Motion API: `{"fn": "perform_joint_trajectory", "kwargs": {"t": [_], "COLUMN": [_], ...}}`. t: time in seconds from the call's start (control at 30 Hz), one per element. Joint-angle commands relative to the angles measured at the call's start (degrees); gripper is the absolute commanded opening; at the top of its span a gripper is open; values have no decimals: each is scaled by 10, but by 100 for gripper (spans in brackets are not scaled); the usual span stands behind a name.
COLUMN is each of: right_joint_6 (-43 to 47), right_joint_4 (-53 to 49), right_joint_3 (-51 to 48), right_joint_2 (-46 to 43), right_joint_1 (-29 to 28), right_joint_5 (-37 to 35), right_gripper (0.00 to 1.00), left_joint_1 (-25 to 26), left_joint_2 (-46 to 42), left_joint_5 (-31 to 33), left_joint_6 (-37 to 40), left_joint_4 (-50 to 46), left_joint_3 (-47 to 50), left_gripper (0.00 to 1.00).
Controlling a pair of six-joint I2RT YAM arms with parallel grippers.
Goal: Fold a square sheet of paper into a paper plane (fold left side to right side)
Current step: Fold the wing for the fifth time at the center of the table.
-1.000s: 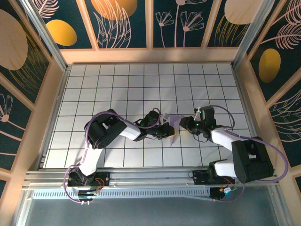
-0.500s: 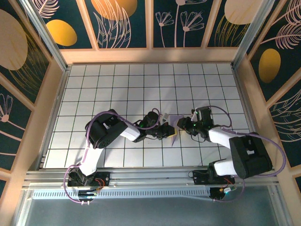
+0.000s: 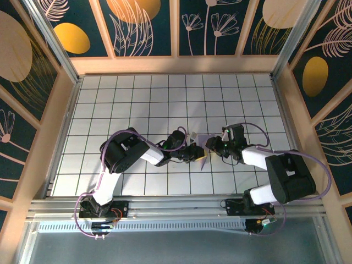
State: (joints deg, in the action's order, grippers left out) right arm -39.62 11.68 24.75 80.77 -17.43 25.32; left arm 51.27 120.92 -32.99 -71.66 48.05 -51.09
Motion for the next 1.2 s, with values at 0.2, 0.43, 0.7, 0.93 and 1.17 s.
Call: {"fn": "perform_joint_trajectory", "kwargs": {"t": [0.2, 0.43, 0.7, 0.93, 1.17], "right_joint_6": [-3, 6, 6, 9, 13], "right_joint_4": [7, -10, -6, -12, -17], "right_joint_3": [21, 25, 28, 30, 31], "right_joint_2": [35, 48, 53, 51, 50], "right_joint_1": [-14, -16, -18, -17, -18], "right_joint_5": [-21, -32, -27, -27, -30], "right_gripper": [35, 33, 33, 33, 33], "left_joint_1": [-4, -12, -28, -28, -28], "left_joint_2": [16, -16, -32, -8, -5], "left_joint_5": [-4, 7, 13, 16, 24], "left_joint_6": [-9, 9, 34, 36, 45], "left_joint_4": [35, 14, -28, -38, -58], "left_joint_3": [8, 23, 19, -2, -6], "left_gripper": [19, 30, 36, 30, 17]}}
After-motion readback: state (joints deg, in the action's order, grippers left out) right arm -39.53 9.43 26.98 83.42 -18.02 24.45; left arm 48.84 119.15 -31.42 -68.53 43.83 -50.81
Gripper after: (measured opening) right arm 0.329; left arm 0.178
